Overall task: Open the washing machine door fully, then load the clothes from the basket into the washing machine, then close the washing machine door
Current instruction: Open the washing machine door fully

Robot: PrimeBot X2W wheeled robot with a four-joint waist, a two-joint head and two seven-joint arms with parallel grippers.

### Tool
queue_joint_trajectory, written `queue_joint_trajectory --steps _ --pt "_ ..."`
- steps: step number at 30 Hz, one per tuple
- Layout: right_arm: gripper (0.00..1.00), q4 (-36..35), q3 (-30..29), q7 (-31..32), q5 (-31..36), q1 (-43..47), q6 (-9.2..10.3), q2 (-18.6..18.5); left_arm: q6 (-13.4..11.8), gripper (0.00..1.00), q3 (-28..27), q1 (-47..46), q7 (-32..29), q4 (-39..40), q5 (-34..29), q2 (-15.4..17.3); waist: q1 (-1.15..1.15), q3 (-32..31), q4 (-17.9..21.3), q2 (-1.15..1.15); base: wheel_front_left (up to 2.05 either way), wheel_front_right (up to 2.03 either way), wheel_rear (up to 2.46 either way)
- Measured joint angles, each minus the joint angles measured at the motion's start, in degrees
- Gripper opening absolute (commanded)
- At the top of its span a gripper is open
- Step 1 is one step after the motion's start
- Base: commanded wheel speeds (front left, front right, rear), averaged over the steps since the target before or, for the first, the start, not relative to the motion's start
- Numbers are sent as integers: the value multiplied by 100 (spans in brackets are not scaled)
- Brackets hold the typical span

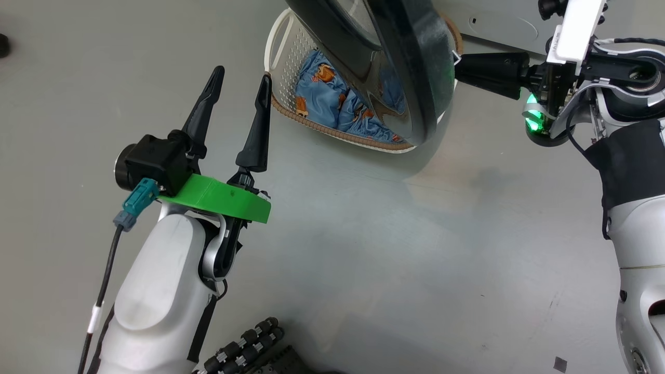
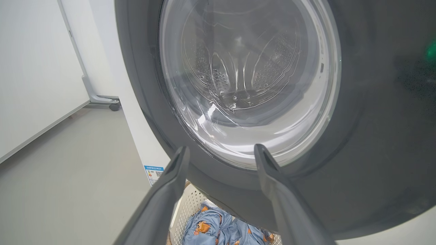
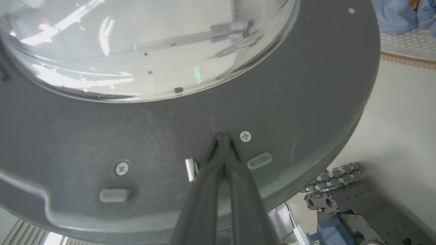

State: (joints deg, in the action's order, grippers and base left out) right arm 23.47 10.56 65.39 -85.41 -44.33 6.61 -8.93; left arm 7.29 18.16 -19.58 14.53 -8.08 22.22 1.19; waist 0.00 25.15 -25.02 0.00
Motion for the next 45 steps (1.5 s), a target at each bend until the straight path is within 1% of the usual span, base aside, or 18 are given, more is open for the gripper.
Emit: queue_joint_trajectory --steps 10,15,21,39,45 --pt "0 -196 209 -130 31 224 -11 229 0 100 1 66 0 57 9 0 0 8 -90 0 0 0 0" --pt "0 -282 368 -205 -15 390 -66 377 0 100 7 73 0 96 51 0 0 -2 -137 0 0 0 0" --pt "0 -326 527 -238 -33 522 -66 388 0 100 8 77 0 104 57 0 0 -7 -168 0 0 0 0" --pt "0 -420 915 -628 -297 734 -68 410 0 100 25 79 0 109 102 0 0 -6 -245 0 0 0 0" --pt "0 -459 1139 -783 -608 742 -69 409 0 100 31 80 0 107 108 0 0 -12 -261 0 0 0 0"
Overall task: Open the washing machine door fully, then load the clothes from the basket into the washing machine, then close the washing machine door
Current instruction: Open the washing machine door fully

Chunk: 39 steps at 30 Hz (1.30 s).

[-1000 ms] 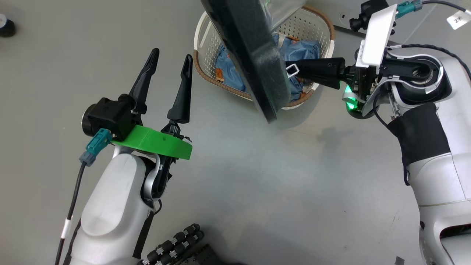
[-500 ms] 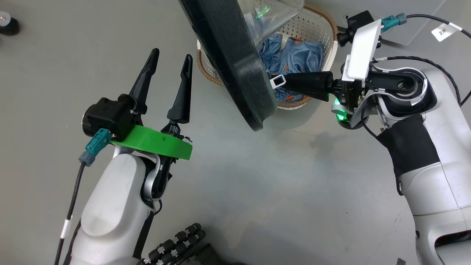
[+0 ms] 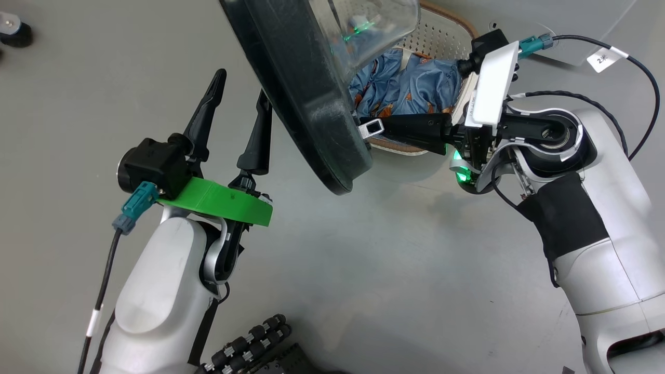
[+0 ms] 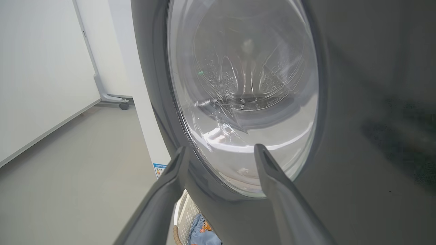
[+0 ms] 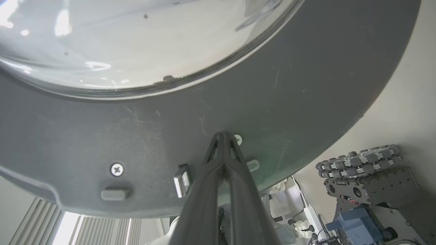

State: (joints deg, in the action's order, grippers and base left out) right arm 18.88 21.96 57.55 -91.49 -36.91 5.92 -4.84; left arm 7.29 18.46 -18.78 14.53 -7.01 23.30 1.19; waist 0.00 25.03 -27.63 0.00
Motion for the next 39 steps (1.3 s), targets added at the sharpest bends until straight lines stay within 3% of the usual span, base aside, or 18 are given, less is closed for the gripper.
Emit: queue_joint_trajectory --steps 15,30,39 --pt "0 108 36 -303 -78 16 -157 37 0 100 -93 4 0 -144 -9 -1 0 -155 61 0 0 0 0" --pt "0 503 -293 -525 -370 545 -535 85 0 100 -158 174 0 -439 -229 11 0 -774 303 0 0 0 0" --pt "0 627 -421 -745 -788 839 -789 113 0 100 -371 562 0 -576 -267 305 0 -1299 458 0 0 0 0"
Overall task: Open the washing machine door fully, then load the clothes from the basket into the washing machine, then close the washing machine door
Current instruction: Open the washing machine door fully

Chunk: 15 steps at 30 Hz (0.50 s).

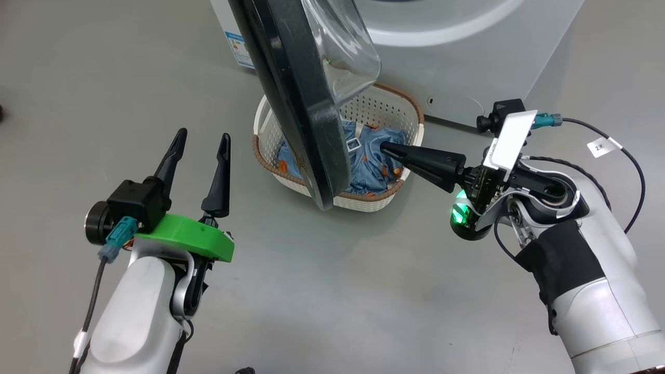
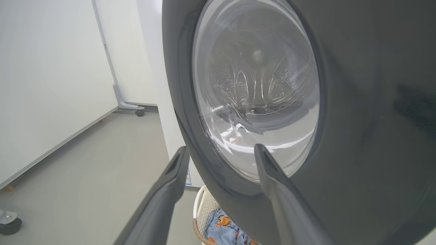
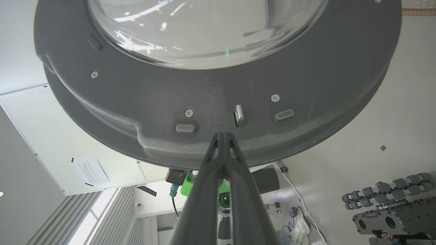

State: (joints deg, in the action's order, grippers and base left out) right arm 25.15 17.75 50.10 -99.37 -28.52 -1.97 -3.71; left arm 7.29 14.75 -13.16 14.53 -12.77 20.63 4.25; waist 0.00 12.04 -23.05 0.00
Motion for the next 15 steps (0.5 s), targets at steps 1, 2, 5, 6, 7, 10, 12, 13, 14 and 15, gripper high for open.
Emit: queue_joint_trajectory --steps 1,2,5,6,7,10,12,13,14,15 --pt "0 8 -1 -18 -56 29 -20 1 0 100 -15 47 0 -8 0 41 0 -54 26 0 0 0 0" --pt "0 14 3 -46 -102 63 -53 2 0 100 -45 89 0 -13 -1 63 0 -107 55 0 0 0 0" --pt "0 23 32 -116 -279 135 -100 7 0 100 -155 208 0 -10 0 96 0 -254 165 0 0 0 0" --pt "0 19 42 -154 -335 152 -101 8 0 100 -180 237 0 -7 0 115 0 -294 210 0 0 0 0" --pt "0 16 54 -196 -363 173 -107 9 0 100 -200 269 0 -2 0 145 0 -333 257 0 0 0 0" --pt "48 21 49 -405 -367 218 -159 18 0 100 -271 357 0 9 0 216 0 -438 412 0 0 0 0" --pt "100 22 4 -614 -250 218 -219 16 0 100 -343 435 0 22 0 223 0 -503 520 0 0 0 0" --pt "100 23 -22 -710 -167 218 -254 16 0 100 -364 470 0 32 0 232 0 -532 575 0 0 0 0" --pt "100 22 -58 -839 -70 218 -270 21 0 100 -381 506 0 38 0 242 0 -560 631 0 0 0 0" --pt "100 22 -94 -953 58 218 -298 20 0 100 -392 537 0 45 0 249 0 -584 687 0 0 0 0"
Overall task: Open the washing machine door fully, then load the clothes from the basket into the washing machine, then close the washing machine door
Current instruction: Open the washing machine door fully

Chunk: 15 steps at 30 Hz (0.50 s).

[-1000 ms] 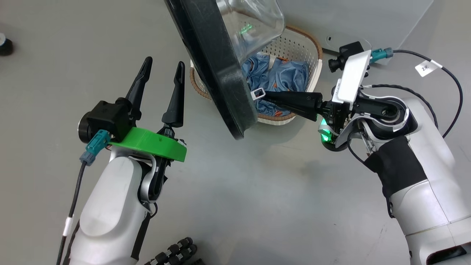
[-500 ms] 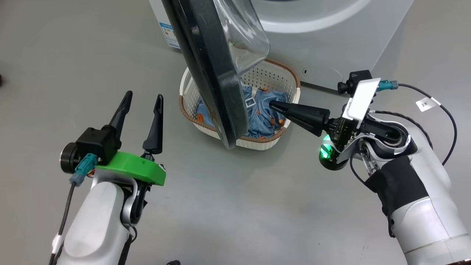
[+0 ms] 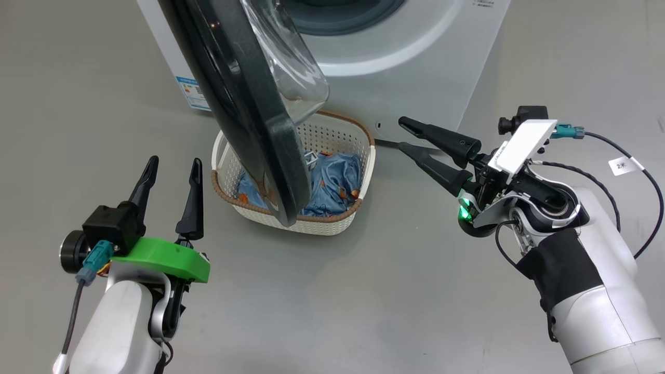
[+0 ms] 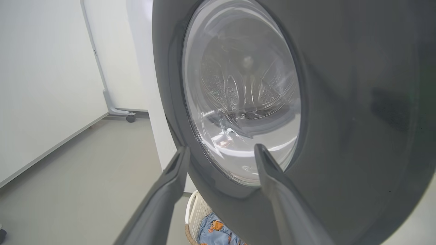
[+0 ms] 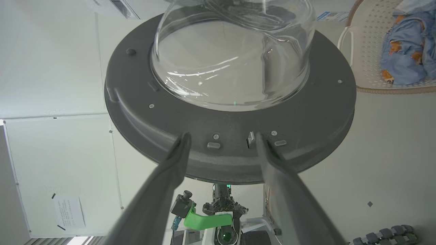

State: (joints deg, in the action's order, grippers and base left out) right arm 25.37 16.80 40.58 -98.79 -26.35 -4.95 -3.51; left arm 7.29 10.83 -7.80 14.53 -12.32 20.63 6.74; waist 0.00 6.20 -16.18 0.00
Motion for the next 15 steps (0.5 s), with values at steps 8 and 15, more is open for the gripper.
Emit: queue_joint_trajectory --steps 8,15 --pt "100 -108 -136 -1168 1377 -13 -157 -501 0 100 37 55 0 52 0 27 0 -172 413 0 0 0 0" --pt "100 -477 42 -2469 3103 -57 -204 -1172 0 100 40 79 0 129 0 49 0 -225 560 0 0 0 0"
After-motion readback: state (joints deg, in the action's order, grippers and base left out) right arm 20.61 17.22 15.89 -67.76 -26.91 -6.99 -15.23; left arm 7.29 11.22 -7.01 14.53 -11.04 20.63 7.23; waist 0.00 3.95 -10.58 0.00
